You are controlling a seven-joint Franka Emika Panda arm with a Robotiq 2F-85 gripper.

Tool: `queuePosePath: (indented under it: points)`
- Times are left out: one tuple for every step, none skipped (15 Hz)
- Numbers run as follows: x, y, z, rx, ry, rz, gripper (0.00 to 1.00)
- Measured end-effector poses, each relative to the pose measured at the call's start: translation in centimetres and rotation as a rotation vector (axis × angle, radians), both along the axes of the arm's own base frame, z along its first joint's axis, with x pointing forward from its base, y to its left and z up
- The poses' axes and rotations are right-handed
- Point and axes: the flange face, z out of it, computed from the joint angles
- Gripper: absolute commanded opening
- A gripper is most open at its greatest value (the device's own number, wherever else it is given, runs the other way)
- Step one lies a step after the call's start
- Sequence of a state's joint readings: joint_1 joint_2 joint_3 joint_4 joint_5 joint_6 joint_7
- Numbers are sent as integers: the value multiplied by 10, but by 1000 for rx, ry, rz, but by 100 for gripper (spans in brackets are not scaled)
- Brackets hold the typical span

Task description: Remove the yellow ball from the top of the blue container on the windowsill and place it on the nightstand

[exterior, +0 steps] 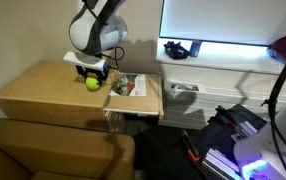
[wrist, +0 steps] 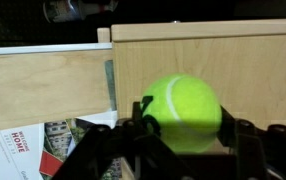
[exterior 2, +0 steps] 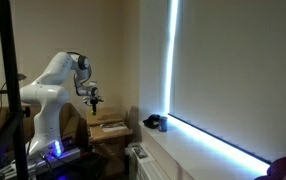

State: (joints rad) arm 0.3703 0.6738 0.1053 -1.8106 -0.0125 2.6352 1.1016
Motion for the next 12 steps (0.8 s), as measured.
queuePosePath:
  points:
    - [2,1,-1,1,-2,-1,42]
    - [2,1,-1,1,-1,-1,42]
    - [2,0,-3,-4,0,0,42]
    - [1,0,-5,-5,3,-4,42]
    - [1,1,-9,3,6,-13,42]
    - [2,3,-12,23,8,-30,42]
    - [3,7,-16,46,8,-48,42]
    - [5,10,-20,63,4,-62,42]
    - [9,12,-24,73,-2,-72,42]
    - [13,14,-29,81,-9,-86,42]
    - [17,14,-33,84,-16,-100,42]
    - [22,13,-38,82,-20,-115,42]
